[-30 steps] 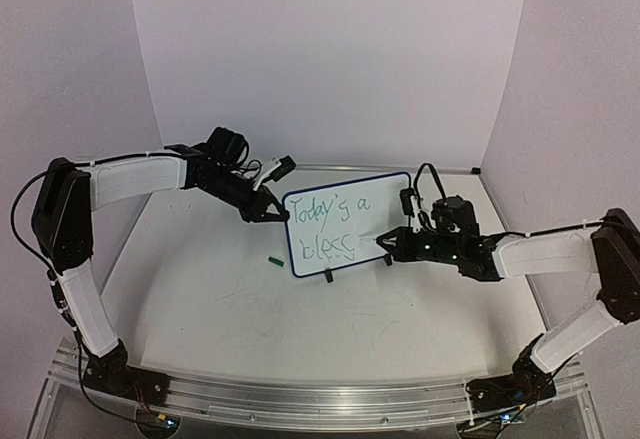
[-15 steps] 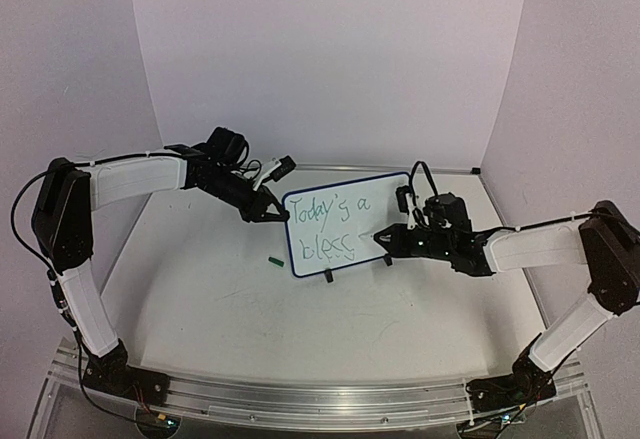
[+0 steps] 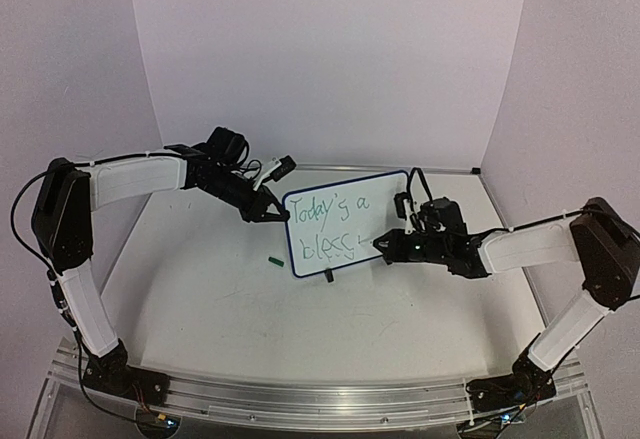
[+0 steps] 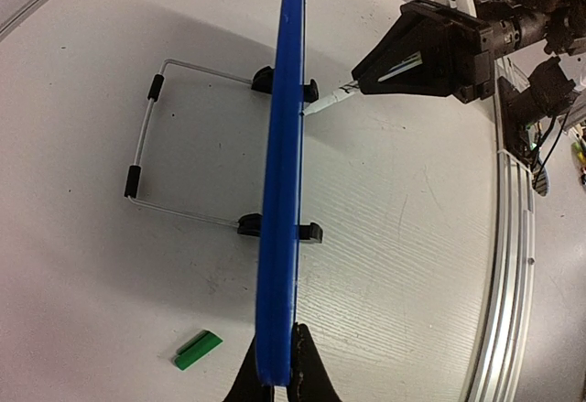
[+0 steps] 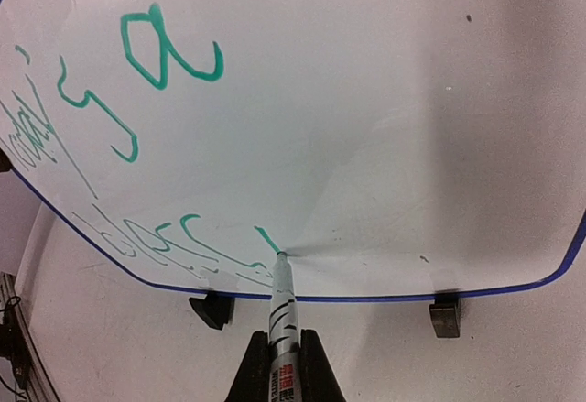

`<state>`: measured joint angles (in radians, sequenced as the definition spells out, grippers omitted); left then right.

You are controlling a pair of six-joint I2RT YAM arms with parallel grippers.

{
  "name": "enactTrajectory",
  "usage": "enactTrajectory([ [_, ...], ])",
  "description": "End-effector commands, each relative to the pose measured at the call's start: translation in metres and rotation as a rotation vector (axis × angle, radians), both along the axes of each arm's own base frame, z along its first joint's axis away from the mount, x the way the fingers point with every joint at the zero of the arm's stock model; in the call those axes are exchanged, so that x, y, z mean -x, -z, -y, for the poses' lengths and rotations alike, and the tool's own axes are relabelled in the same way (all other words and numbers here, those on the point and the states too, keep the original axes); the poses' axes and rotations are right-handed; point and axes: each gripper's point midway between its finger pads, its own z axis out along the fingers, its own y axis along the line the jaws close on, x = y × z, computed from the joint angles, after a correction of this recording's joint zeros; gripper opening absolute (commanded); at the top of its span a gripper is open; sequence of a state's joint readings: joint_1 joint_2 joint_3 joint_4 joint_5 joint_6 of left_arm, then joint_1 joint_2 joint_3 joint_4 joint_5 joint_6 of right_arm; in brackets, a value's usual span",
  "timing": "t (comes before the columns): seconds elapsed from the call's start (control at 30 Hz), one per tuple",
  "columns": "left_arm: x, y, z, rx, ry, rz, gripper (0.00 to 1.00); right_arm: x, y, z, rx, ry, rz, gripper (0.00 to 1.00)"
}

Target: Write a sentence on the whiteboard

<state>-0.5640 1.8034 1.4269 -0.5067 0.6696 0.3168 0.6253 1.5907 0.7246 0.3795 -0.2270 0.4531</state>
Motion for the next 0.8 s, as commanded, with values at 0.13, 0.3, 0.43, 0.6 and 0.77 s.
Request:
enactTrajectory([
  [0.13,0.0,-0.006,-0.005,-0.029,-0.005,0.055,0.0,-0.001,-0.004,0.001,-0.018,0.012,0.015,0.0],
  [0.3,0.0,-0.006,-0.005,-0.029,-0.005,0.055,0.0,0.006,-0.035,-0.005,-0.083,-0.038,0.072,0.0],
  [0.43,0.0,-0.007,-0.005,-0.027,-0.004,0.056,0.0,0.008,-0.053,-0.006,-0.111,-0.048,0.107,0.0],
  [0.6,0.0,-0.007,-0.005,-0.027,-0.003,0.056,0.0,0.002,-0.06,-0.005,-0.109,-0.027,0.131,0.0],
  [0.77,0.0,-0.007,-0.005,-0.026,-0.003,0.057,0.0,-0.004,-0.055,-0.008,-0.099,-0.024,0.121,0.0],
])
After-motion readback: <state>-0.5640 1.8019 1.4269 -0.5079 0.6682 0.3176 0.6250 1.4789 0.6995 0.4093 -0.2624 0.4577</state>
